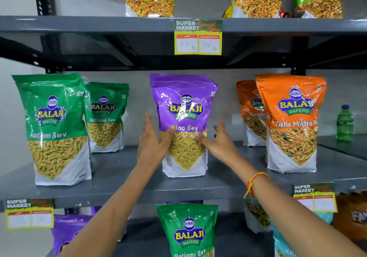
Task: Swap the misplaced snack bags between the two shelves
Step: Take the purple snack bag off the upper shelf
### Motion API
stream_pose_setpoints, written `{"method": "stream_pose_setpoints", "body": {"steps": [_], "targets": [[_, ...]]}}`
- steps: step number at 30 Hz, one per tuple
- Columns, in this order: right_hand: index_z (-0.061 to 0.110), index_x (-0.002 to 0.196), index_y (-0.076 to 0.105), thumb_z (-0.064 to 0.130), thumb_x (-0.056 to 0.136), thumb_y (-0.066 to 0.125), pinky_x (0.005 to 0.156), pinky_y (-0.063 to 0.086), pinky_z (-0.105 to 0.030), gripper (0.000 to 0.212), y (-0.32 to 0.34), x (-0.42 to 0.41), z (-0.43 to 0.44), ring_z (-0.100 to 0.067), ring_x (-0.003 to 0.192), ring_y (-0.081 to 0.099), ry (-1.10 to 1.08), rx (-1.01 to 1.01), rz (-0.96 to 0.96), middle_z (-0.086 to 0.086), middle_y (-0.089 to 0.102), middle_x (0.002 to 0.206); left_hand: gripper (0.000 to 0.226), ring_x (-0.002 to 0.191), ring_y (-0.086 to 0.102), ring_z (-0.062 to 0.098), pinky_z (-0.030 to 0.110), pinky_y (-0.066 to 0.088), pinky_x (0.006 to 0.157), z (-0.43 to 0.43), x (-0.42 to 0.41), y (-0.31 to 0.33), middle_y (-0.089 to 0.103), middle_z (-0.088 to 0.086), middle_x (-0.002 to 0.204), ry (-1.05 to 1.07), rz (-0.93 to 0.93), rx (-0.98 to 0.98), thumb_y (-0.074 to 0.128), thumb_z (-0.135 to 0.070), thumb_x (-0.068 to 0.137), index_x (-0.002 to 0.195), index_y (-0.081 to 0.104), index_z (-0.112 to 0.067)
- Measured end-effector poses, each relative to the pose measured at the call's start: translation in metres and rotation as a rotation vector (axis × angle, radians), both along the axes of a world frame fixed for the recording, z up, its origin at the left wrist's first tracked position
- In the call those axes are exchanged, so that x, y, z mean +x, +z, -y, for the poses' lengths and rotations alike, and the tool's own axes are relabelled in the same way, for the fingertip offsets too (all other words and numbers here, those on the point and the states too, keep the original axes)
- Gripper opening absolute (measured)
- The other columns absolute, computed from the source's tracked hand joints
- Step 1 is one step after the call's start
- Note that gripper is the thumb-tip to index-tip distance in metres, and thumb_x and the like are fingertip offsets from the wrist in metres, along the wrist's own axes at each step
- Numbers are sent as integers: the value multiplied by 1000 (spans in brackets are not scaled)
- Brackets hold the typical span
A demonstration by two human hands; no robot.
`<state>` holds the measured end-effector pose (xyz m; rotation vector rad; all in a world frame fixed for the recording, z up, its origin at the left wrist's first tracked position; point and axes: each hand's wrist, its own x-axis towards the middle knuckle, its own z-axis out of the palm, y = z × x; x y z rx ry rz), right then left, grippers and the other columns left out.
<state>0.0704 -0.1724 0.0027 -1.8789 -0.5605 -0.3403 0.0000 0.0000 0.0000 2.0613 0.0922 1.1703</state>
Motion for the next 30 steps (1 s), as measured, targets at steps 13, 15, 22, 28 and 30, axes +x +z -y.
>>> {"method": "stream_pose_setpoints", "body": {"steps": [13, 15, 22, 28, 30], "targets": [[16, 93, 70, 28, 67, 77, 94, 52, -43, 29, -11, -27, -17, -21, 97, 66, 293, 195, -5, -10, 73, 102, 19, 76, 68, -1, 12, 53, 65, -28, -33, -18, 73, -21, 71, -293, 7, -202, 73, -24, 71, 86, 64, -31], [17, 92, 71, 29, 66, 77, 92, 53, -41, 30, -12, -46, -24, -19, 97, 66, 336, 215, 23, -7, 73, 100, 22, 75, 67, -5, 9, 51, 63, -30, -60, -18, 72, -28, 70, -285, 42, -208, 74, -25, 70, 88, 63, -30], [24, 84, 72, 31, 65, 77, 82, 56, -34, 21, -25, -115, -45, -4, 85, 68, 551, 236, 117, 5, 75, 85, 34, 81, 69, 2, 13, 53, 68, -29, -165, -33, 75, -20, 81, -155, 129, -215, 76, -24, 66, 98, 64, -19], [18, 88, 72, 22, 67, 76, 73, 54, -18, 22, -83, -151, -48, -2, 81, 68, 795, 230, -21, 14, 75, 79, 34, 77, 67, -3, 12, 52, 67, -10, -232, -92, 75, -20, 77, -97, 113, -329, 74, -14, 60, 92, 63, -18], [17, 90, 72, 21, 66, 76, 73, 54, -18, 25, -114, -159, -46, -4, 82, 69, 839, 219, -85, 9, 76, 83, 36, 81, 68, 1, 14, 53, 69, -4, -248, -122, 76, -17, 83, -80, 90, -402, 74, -23, 60, 94, 64, -19]]}}
